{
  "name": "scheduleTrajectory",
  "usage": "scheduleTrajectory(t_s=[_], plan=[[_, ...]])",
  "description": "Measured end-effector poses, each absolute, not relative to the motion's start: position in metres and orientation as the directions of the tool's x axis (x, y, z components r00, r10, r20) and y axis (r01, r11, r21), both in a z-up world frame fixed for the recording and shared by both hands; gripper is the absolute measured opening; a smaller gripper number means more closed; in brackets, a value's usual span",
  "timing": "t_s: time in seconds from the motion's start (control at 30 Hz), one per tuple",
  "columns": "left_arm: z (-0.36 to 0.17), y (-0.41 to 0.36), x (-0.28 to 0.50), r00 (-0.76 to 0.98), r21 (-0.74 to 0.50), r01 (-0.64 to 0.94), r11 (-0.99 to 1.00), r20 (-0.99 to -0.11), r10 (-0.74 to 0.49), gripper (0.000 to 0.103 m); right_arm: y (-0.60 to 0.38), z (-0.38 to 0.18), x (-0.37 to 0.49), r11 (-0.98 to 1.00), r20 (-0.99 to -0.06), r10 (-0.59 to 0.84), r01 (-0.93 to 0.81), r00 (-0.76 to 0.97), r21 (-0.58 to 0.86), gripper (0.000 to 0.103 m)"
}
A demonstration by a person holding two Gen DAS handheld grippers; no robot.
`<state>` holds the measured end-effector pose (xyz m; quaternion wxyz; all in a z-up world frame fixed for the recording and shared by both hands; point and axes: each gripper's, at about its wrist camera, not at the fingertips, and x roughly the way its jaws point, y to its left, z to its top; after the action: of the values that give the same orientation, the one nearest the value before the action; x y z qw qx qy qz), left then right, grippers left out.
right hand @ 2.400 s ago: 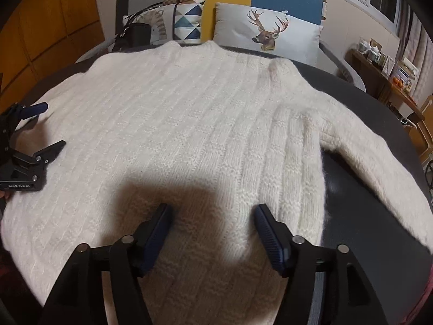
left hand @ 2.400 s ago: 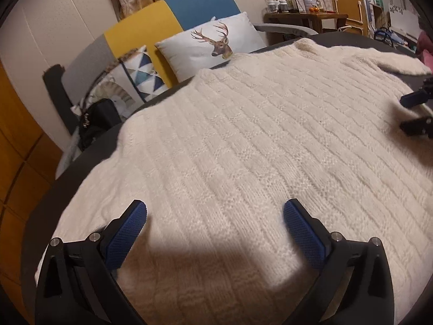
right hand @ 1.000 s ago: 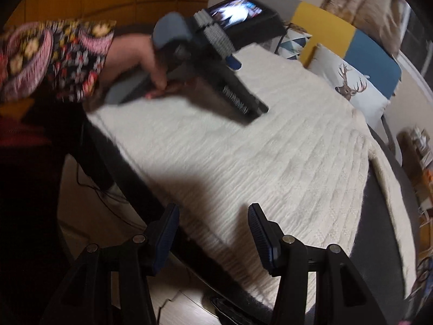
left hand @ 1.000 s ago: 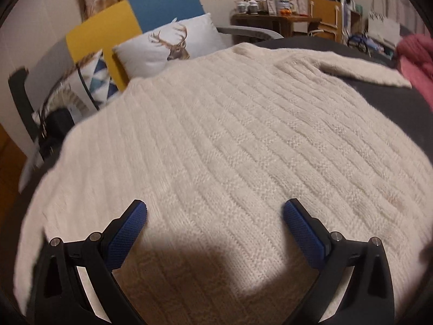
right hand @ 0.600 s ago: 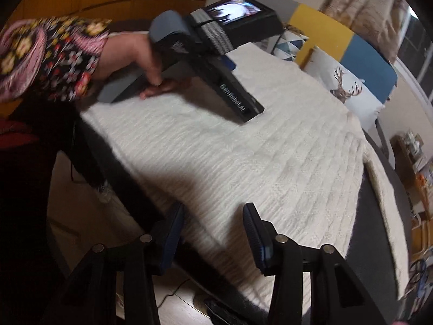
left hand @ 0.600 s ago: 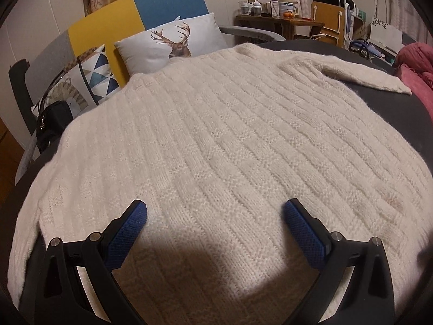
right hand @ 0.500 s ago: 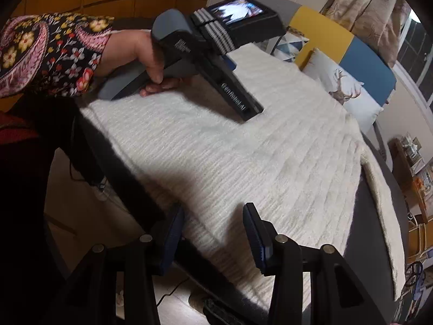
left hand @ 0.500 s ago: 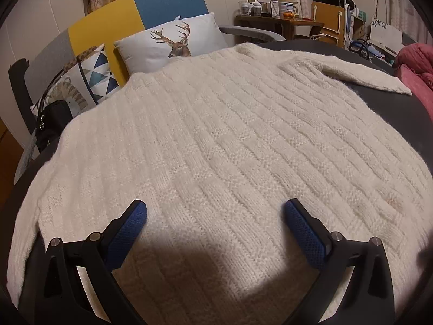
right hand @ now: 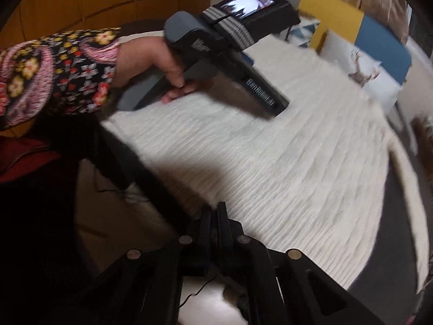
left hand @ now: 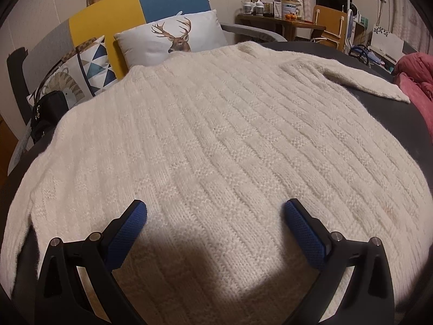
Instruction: Fold clothes
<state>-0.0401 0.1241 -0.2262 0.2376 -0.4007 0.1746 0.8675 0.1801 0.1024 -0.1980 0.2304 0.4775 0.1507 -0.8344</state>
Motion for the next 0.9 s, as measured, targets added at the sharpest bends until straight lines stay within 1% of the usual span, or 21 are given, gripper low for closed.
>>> scheduleTrajectory(t_s=[0.13,0.23,0.27,0.33,0.37,0.4,0.43,0.5,0.57,0.67,0.73,0.77,0.83,0.9], plan=[[-0.226,0.123,-0.041,-0.560,0.104,-0.553,-0.827,-0.781,0.276,0.103,0.103,-0.203,0.187,-0.852,-0.875,-0.254,0.523,-0.411,0.002,0.002],[-0.227,0.123,-0.042,-0.557,0.098,-0.553,-0.828,-0.782,0.279,0.103,0.106,-0.205,0.186,-0.864,-0.867,-0.265,0.504,-0.423,0.018,0.002],[-0.227,0.124,-0.042,-0.558,0.099,-0.552,-0.828,-0.782,0.278,0.103,0.107,-0.203,0.186,-0.867,-0.860,-0.268,0.497,-0.434,0.020,0.004],[-0.227,0.124,-0.041,-0.559,0.102,-0.552,-0.827,-0.781,0.277,0.103,0.115,-0.195,0.190,-0.855,-0.846,-0.323,0.515,-0.425,0.068,0.007],[-0.227,0.124,-0.041,-0.560,0.103,-0.552,-0.827,-0.781,0.276,0.103,0.120,-0.190,0.191,-0.851,-0.838,-0.346,0.518,-0.423,0.090,0.011],[-0.227,0.124,-0.041,-0.560,0.104,-0.552,-0.827,-0.782,0.276,0.103,0.131,-0.183,0.192,-0.872,-0.824,-0.324,0.484,-0.464,0.071,0.020],[-0.227,0.125,-0.041,-0.559,0.104,-0.552,-0.827,-0.783,0.275,0.103,0.142,-0.175,0.193,-0.893,-0.810,-0.303,0.447,-0.502,0.057,0.021],[-0.226,0.125,-0.042,-0.556,0.108,-0.552,-0.827,-0.786,0.269,0.103,0.173,-0.166,0.183,-0.933,-0.791,-0.289,0.345,-0.539,0.105,0.021],[-0.222,0.128,-0.040,-0.563,0.131,-0.549,-0.826,-0.788,0.249,0.103,0.200,-0.165,0.164,-0.968,-0.798,-0.232,0.214,-0.556,0.133,0.021],[-0.213,0.140,-0.031,-0.575,0.171,-0.559,-0.812,-0.785,0.231,0.103,0.222,-0.172,0.153,-0.960,-0.795,-0.278,0.135,-0.539,0.245,0.021],[-0.210,0.154,-0.023,-0.576,0.189,-0.594,-0.782,-0.779,0.250,0.103,0.216,-0.179,0.145,-0.953,-0.808,-0.304,0.155,-0.505,0.262,0.021],[-0.209,0.162,-0.020,-0.587,0.219,-0.606,-0.765,-0.772,0.244,0.103,0.212,-0.184,0.141,-0.949,-0.815,-0.314,0.164,-0.486,0.268,0.021],[-0.213,0.179,-0.012,-0.620,0.298,-0.618,-0.728,-0.753,0.218,0.103,0.203,-0.198,0.129,-0.957,-0.864,-0.286,0.173,-0.414,0.234,0.021],[-0.219,0.187,-0.007,-0.651,0.346,-0.611,-0.711,-0.731,0.203,0.103,0.196,-0.199,0.137,-0.954,-0.872,-0.286,0.205,-0.398,0.220,0.021]])
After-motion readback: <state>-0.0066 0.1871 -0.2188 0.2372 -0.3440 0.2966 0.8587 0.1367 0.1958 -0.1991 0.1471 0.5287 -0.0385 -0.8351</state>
